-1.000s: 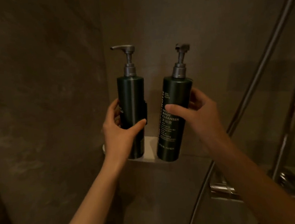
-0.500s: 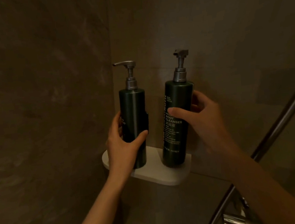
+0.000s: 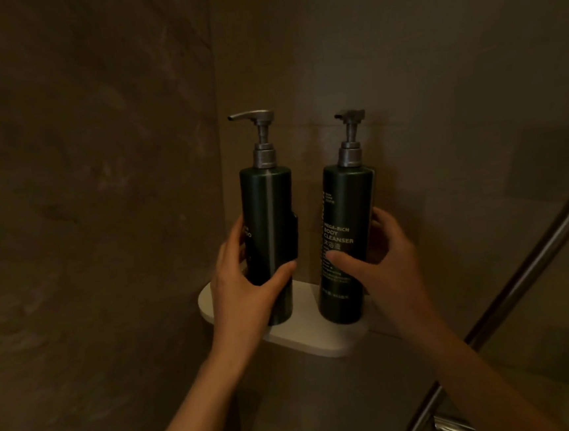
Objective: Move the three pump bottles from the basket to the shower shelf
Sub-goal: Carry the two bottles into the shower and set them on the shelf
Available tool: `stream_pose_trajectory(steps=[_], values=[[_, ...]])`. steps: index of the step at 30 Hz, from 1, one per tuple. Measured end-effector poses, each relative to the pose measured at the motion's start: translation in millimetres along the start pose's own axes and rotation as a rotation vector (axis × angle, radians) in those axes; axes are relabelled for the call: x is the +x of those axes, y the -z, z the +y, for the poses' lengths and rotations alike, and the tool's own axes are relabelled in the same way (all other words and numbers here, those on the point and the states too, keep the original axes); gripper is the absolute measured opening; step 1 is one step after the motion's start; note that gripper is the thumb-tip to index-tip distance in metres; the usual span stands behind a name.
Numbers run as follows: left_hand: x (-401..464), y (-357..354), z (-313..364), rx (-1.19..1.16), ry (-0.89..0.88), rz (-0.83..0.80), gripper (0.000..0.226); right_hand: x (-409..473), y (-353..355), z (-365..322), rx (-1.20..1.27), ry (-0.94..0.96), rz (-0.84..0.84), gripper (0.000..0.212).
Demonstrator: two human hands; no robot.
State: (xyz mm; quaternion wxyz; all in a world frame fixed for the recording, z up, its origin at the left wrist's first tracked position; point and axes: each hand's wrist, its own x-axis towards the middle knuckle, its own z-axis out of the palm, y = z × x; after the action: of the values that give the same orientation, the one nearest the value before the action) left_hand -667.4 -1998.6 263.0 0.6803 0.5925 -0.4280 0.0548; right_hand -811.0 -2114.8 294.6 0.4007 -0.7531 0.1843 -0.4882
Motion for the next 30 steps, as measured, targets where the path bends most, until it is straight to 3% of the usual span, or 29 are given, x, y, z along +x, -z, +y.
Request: stream_pose_trajectory(steps=[13,24,27,30], values=[[13.2,13.8,-8.6,0.13,0.037,0.094,0.084,6.1,-26.1,5.5,-0.078,-0.014,-0.035,0.067],[15.5,23.4,1.6,0.199,0.069,0.049,0.082,10.2,-40.8,2.7,-0.113,-0.013,-0.02,0.069],[-3.1,29.5,10.7,0.271,0.079,0.027,0.078,-3.8,-33.4,-1.1,-0.104,-0.005,-0.028,0.065],[-35.5,37.3,14.8,0.513,0.012,0.011,0.069,-31.7,-23.1,-1.5,-0.254,0.103,0.003,0.054]])
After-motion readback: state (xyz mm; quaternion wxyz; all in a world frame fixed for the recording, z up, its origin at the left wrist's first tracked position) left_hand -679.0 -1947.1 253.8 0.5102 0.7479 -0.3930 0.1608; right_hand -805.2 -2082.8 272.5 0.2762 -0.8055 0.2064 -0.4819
